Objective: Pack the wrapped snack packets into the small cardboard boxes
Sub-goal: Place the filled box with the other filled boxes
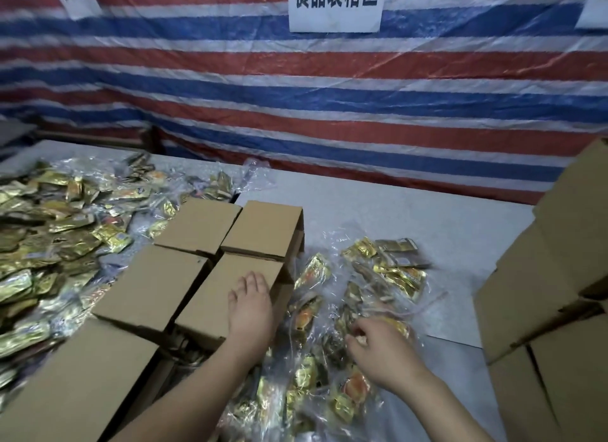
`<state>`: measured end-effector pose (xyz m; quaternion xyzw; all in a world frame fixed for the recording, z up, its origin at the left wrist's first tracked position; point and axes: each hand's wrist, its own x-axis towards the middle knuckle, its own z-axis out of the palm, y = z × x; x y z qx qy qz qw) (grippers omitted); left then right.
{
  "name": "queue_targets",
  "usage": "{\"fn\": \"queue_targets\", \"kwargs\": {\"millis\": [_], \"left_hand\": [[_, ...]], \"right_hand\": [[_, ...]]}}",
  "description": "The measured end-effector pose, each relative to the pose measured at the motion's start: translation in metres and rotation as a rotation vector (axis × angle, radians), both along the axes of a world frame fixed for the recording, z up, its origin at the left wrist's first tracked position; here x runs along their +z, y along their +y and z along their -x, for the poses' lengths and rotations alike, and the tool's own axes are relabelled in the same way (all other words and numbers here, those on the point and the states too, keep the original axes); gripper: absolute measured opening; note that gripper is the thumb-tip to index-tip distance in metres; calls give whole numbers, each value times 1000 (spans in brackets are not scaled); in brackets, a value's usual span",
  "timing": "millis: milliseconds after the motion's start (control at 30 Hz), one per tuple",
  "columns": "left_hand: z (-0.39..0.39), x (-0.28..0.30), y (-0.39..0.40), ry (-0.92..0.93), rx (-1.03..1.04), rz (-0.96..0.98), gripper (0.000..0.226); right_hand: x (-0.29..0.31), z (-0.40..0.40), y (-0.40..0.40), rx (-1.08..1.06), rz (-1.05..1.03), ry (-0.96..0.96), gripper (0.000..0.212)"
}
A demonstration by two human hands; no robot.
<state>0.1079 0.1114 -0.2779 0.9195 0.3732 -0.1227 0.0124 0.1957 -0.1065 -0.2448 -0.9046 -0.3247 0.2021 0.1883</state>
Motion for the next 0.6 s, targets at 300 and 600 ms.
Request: {"fn": "queue_targets", "kwargs": {"millis": [300, 600], "left_hand": [[47, 121, -53, -169, -300, 17, 25], [48, 99, -131, -220, -582, 284, 19]], "right_hand": [[68, 6, -19, -51, -447, 124, 63], [79, 35, -89, 45, -262, -51, 43]]}}
